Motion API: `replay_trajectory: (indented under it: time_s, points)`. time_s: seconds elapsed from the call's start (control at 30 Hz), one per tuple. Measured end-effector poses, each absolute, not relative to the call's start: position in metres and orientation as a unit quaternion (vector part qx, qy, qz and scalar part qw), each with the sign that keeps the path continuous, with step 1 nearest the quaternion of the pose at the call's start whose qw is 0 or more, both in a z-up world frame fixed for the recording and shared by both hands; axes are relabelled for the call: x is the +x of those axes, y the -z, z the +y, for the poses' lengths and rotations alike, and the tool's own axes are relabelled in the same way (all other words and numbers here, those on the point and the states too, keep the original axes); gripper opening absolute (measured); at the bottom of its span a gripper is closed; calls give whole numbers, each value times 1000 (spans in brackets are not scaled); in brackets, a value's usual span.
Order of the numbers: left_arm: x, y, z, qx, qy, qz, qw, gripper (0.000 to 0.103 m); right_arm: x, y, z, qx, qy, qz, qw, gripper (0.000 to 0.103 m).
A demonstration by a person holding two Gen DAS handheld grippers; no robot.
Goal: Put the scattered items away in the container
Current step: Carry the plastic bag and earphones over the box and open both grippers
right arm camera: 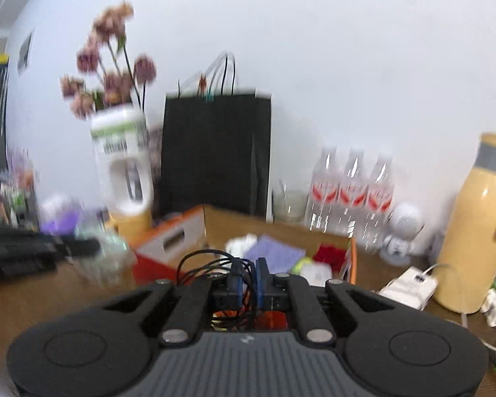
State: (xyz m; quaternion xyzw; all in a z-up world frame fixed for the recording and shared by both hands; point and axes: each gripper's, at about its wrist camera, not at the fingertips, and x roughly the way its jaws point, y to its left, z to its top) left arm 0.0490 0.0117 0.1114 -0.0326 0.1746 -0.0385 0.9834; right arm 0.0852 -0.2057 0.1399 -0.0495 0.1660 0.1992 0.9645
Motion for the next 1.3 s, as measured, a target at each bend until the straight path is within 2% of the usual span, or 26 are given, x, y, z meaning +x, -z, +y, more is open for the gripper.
replay_trajectory:
  time_s: [0.3, 0.5, 0.73, 0.93, 1.13, 1.3]
  points:
    - [-18, -103, -6, 8, 32, 159, 987, 15, 3, -160, -216, -18, -180, 112, 977, 7]
    - [-66, -104, -16, 17, 38, 143, 989, 15, -46, -156, -217, -2, -188, 113, 976, 7]
    - [-75, -107, -18, 11, 48, 136, 989, 15, -58, -158, -218, 11, -196, 116, 974, 7]
    - [-31, -119, -12, 2, 55, 132, 990, 15, -19, -169, -209, 19, -215, 117, 969, 7]
    - [68, -145, 5, -21, 64, 157, 985, 15, 70, -196, -190, 22, -233, 126, 964, 7]
    - [160, -153, 8, 0, 45, 190, 981, 15, 167, -206, -174, 27, -230, 164, 959, 7]
